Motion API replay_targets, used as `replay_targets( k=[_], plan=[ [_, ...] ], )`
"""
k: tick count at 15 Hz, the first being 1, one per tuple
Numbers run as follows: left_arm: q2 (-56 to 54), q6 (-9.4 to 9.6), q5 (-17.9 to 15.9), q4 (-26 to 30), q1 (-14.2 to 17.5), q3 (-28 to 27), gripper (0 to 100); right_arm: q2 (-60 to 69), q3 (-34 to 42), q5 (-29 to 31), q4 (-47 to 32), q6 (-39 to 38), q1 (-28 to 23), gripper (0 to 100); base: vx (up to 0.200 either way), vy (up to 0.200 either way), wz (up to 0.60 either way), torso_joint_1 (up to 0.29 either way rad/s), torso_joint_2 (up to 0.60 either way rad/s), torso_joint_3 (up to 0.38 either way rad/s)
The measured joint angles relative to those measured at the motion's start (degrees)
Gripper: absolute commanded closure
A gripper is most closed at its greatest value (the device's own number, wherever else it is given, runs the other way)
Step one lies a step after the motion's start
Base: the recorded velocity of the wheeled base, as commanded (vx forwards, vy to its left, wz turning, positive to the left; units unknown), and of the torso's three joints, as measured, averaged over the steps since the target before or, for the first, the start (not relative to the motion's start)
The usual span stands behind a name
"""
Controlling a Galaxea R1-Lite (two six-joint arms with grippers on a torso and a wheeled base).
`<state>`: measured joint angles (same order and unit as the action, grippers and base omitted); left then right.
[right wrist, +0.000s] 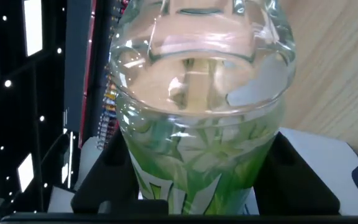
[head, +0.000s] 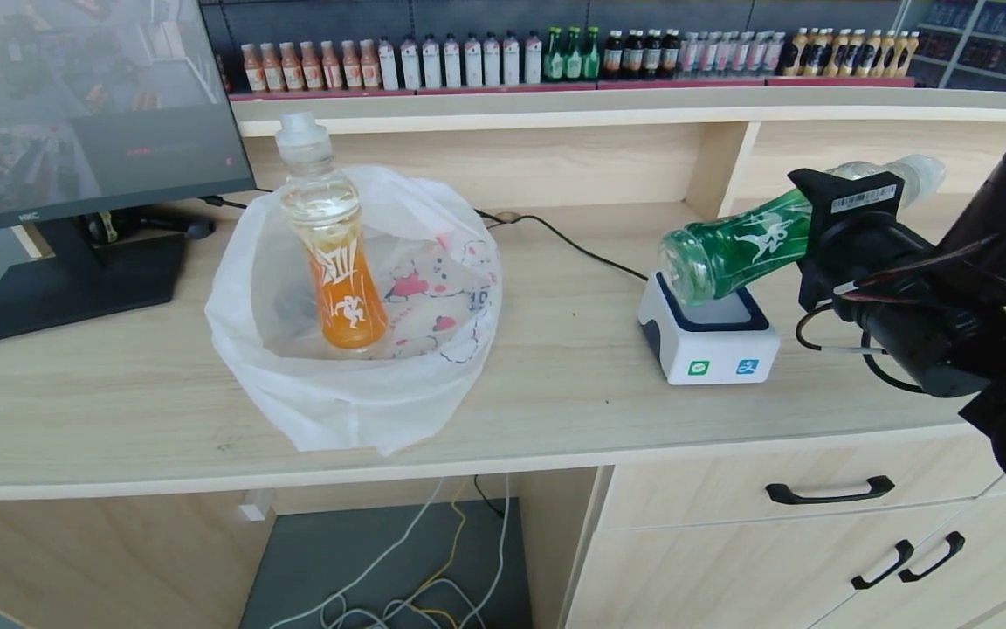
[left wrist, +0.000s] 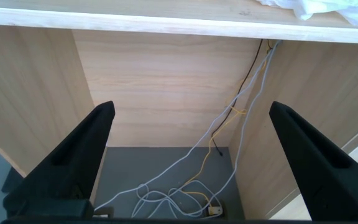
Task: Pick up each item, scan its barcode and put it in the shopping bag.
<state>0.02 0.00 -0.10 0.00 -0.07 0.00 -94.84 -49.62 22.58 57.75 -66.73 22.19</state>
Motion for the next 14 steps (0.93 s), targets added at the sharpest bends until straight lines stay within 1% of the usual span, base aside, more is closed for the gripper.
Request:
replay_targets(
  k=[3,9,14],
  plan=[
    [0.00,0.00,0.02,0.02,-0.04,0.00,0,-0.69,0.52,-0.17,0.04,-1.21,-0.61,100,0.000,0.000,0.00,0.000,0.00,0.000],
    [0.00,0.10,0.00,0.00,0.00,0.00,0,-2.76,0.74,-0.06,0.24,-2.60,-4.24,100,0.000,0.000,0.00,0.000,0.00,0.000],
    [0.00,0.10,0.00,0.00,0.02,0.00,0,-3.69,0.72,0.05,0.26,-2.54,-4.50,100,0.000,0.000,0.00,0.000,0.00,0.000]
  ],
)
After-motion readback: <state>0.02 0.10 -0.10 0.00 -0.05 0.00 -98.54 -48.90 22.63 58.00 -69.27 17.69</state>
